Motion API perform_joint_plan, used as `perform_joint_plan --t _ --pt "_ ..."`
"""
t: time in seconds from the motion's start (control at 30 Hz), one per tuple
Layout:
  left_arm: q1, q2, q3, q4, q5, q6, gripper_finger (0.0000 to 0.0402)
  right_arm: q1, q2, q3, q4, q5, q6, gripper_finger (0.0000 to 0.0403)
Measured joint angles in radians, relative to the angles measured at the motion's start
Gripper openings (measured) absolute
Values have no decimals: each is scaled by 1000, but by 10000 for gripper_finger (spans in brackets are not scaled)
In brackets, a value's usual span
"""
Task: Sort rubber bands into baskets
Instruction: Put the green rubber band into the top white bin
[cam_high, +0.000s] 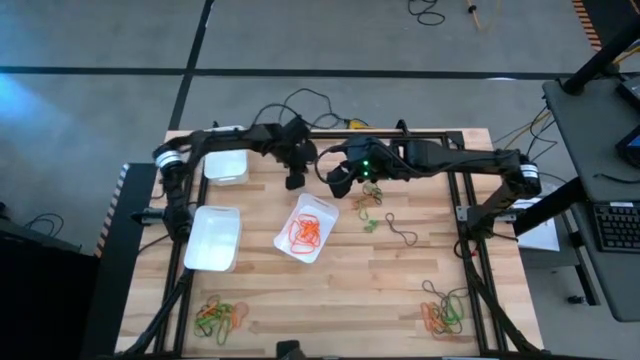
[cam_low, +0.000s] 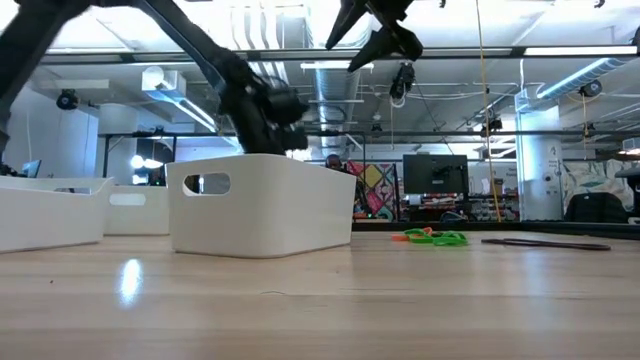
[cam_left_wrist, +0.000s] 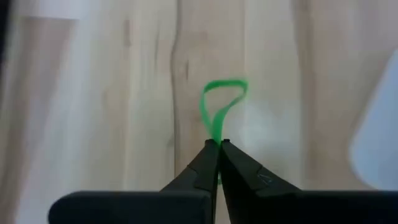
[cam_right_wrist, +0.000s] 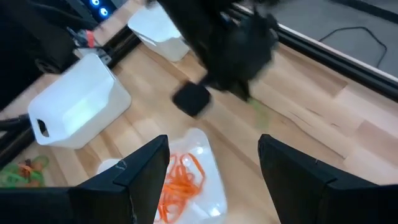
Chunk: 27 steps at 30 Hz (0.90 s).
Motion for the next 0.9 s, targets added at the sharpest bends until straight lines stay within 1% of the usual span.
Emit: perform_joint_plan --t 0.1,0.17,0.23,0.33,0.4,0.5,0.57,0.63,0.7,0.8,0.9 --pt "8 -101 -43 -27 1 -56 0 -8 -3 0 -47 0 -6 238" --pt "14 -191 -86 -32 -2 -100 0 -11 -3 0 -95 0 -5 238" --pt "20 -287 -134 -48 -29 -145 0 -14 -3 0 -133 1 -5 238" --pt "37 -420 -214 -91 -131 -231 0 -14 3 0 -166 0 -5 238" --pt "55 -508 -262 -124 -234 -298 0 -15 9 0 -164 0 -6 238" --pt "106 -618 -331 -149 -397 -428 0 -22 13 0 -161 0 -23 238" --pt "154 -669 -371 -158 -466 -524 0 -31 13 0 -157 1 -34 238" --pt "204 -700 -397 -171 -509 -592 0 -40 13 0 -154 1 -43 238" --pt "245 -701 -412 -211 -540 -629 0 -49 13 0 -154 1 -43 238" --pt "293 -669 -426 -271 -552 -656 0 -58 13 0 -154 0 -42 238" --pt "327 -608 -432 -309 -552 -662 0 -57 13 0 -154 -4 -42 238"
